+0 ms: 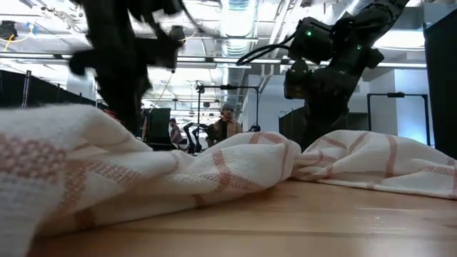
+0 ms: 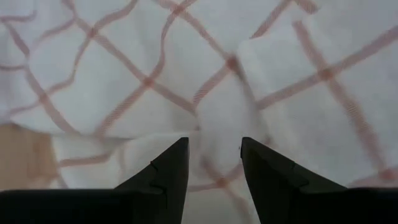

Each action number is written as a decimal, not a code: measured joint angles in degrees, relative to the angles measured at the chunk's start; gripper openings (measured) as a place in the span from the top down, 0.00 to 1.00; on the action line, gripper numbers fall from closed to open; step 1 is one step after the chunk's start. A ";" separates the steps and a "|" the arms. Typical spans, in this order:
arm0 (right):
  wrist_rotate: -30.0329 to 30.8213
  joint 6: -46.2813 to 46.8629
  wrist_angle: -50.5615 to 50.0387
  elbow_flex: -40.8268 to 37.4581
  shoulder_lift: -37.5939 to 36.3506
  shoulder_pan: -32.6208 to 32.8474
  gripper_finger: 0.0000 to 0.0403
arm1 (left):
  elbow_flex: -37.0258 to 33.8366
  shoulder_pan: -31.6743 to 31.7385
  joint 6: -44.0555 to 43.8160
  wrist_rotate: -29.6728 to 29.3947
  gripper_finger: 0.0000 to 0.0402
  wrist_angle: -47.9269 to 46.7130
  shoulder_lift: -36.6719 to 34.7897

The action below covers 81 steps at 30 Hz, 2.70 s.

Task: Roll towel
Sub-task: Roll the white checkered towel

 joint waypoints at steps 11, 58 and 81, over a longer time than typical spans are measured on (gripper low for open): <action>0.01 8.39 -2.17 0.45 5.61 -6.10 0.67 | -9.56 3.04 3.38 9.69 0.96 10.96 0.22; -5.64 8.69 15.90 18.71 19.59 15.52 0.67 | 0.16 29.96 43.22 13.31 0.96 15.99 2.69; -0.90 27.43 19.18 24.51 31.24 25.53 0.67 | 0.43 42.86 45.86 17.80 0.96 27.16 17.53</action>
